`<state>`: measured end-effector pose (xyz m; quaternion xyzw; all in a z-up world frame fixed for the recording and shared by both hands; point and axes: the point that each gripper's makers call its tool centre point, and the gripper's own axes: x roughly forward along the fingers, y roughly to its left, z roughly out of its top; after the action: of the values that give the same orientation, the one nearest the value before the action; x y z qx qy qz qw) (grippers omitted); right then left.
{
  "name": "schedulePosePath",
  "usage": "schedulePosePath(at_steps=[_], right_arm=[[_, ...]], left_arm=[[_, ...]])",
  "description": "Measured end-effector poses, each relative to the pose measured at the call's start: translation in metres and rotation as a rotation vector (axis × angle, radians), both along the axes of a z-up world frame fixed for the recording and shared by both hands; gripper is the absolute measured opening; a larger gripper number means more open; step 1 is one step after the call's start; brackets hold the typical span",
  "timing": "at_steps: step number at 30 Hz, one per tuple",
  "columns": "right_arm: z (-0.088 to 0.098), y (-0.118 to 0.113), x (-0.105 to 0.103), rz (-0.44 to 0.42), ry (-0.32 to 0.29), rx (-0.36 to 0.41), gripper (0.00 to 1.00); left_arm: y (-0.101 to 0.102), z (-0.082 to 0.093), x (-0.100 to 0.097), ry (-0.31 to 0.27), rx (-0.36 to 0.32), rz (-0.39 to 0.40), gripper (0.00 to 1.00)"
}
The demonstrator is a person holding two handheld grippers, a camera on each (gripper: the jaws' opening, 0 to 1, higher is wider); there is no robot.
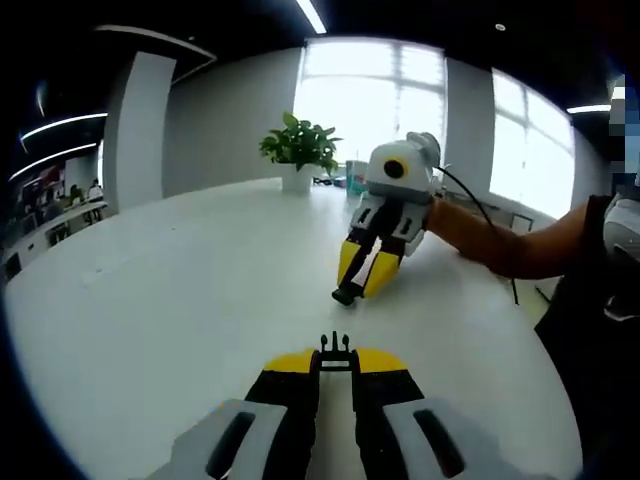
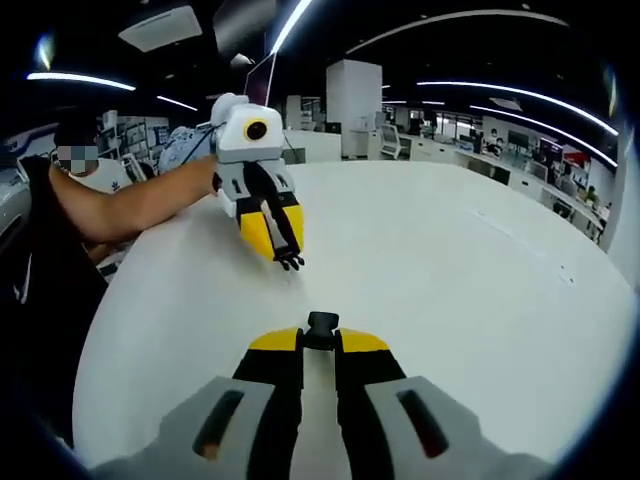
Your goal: Snap the two parts of the plastic buckle together until the buckle closes and remains connected.
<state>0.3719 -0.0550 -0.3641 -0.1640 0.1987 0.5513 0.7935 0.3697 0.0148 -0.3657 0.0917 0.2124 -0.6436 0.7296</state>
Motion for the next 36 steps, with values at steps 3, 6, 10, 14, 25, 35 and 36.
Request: schedulePosePath(at_steps=[3, 6, 10, 14, 25, 35, 36], right_arm=[[0.001, 0.004, -0.004, 0.020, -0.002, 0.003, 0.09], [0.000, 0.005, -0.006, 0.030, -0.003, -0.002, 0.09], [0.001, 0.006, -0.007, 0.045, -0.006, 0.000, 0.09], [0.000, 0.007, -0.010, 0.051, 0.007, 0.001, 0.09], [-0.001, 0.006, -0.026, 0.092, 0.012, 0.002, 0.09], [0.003, 0.006, -0.034, 0.132, 0.013, 0.006, 0.09], [0.003, 0.006, -0.036, 0.137, 0.015, 0.006, 0.09]], left_arm=[[0.000, 0.000, -0.008, 0.003, 0.001, -0.009, 0.10], [0.001, 0.000, -0.010, 0.009, -0.009, -0.009, 0.11], [0.002, 0.000, -0.014, 0.010, -0.012, -0.007, 0.11], [0.002, 0.001, -0.020, 0.010, -0.016, -0.025, 0.11], [-0.001, 0.002, -0.037, 0.013, -0.010, -0.110, 0.11], [0.001, -0.002, -0.039, 0.015, 0.000, -0.121, 0.11], [0.001, -0.002, -0.039, 0.015, 0.001, -0.122, 0.11]])
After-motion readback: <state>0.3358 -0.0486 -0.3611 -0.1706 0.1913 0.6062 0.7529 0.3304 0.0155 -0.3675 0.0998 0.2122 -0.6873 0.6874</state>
